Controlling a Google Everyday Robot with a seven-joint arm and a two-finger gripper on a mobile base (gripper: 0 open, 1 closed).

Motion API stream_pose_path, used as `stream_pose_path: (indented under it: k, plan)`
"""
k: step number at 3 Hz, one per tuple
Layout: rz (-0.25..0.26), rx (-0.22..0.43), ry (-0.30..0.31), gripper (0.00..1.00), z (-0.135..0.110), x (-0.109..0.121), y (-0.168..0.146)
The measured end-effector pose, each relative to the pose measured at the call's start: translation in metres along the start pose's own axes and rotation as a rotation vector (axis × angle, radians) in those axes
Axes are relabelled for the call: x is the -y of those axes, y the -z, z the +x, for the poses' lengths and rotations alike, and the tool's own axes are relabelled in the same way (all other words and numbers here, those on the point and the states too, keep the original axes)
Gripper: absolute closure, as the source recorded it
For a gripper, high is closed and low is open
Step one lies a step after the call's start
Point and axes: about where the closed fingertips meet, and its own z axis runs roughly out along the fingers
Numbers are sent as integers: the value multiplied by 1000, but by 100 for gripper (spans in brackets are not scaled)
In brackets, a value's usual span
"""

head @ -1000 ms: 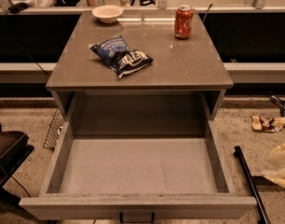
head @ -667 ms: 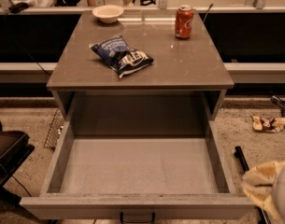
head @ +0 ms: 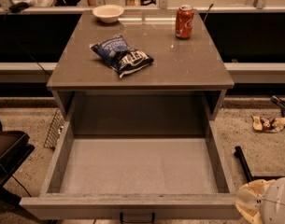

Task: Close top drawer

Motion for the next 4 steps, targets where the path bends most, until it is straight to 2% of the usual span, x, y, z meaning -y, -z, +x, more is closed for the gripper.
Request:
stream_pose_path:
  k: [1, 3, 4]
  plan:
    - [-14, 27, 24, 100, -7, -29, -25]
    - [-159, 81, 18, 100, 3, -136, -134]
    - [-182, 133, 26, 100, -4, -144, -167]
